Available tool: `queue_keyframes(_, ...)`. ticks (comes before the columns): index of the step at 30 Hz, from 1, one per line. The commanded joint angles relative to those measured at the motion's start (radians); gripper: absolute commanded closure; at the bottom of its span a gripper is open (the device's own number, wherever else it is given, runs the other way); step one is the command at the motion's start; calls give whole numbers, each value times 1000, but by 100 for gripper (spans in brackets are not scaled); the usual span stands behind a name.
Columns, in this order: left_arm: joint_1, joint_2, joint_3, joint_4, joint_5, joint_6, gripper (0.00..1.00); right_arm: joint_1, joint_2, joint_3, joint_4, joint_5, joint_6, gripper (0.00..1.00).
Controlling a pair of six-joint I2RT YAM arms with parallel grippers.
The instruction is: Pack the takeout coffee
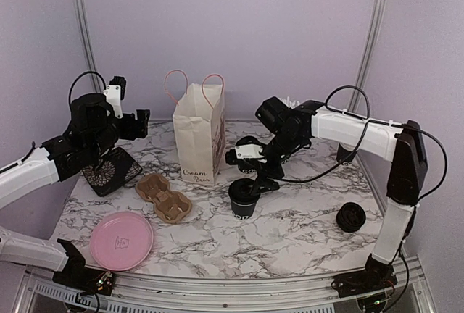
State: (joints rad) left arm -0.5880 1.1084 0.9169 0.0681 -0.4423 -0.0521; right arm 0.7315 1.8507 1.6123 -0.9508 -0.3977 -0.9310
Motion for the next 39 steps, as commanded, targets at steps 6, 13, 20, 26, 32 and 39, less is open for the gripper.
queue_keyframes(6, 1, 15, 19, -14, 15, 28, 2, 14, 41, 57, -80, -41, -25, 1)
queue_keyframes(13, 1, 19, 18, -14, 18, 31, 2, 27, 69, 65, -91, -58, -5, 9)
queue_keyframes(20, 1, 21, 17, -16, 23, 31, 2, 34, 79, 65, -69, -46, 44, 16)
queue_keyframes(26, 1, 21, 16, -19, 22, 32, 2, 35, 67, 72, -82, -42, 66, 27)
queue_keyframes(32, 1, 21, 17, -17, 38, 23, 2, 15, 4, 25, -85, -27, 102, 30)
queue_keyframes(39, 1, 20, 19, -19, 70, 7, 2, -88, -85, -53, -63, -74, 148, 35)
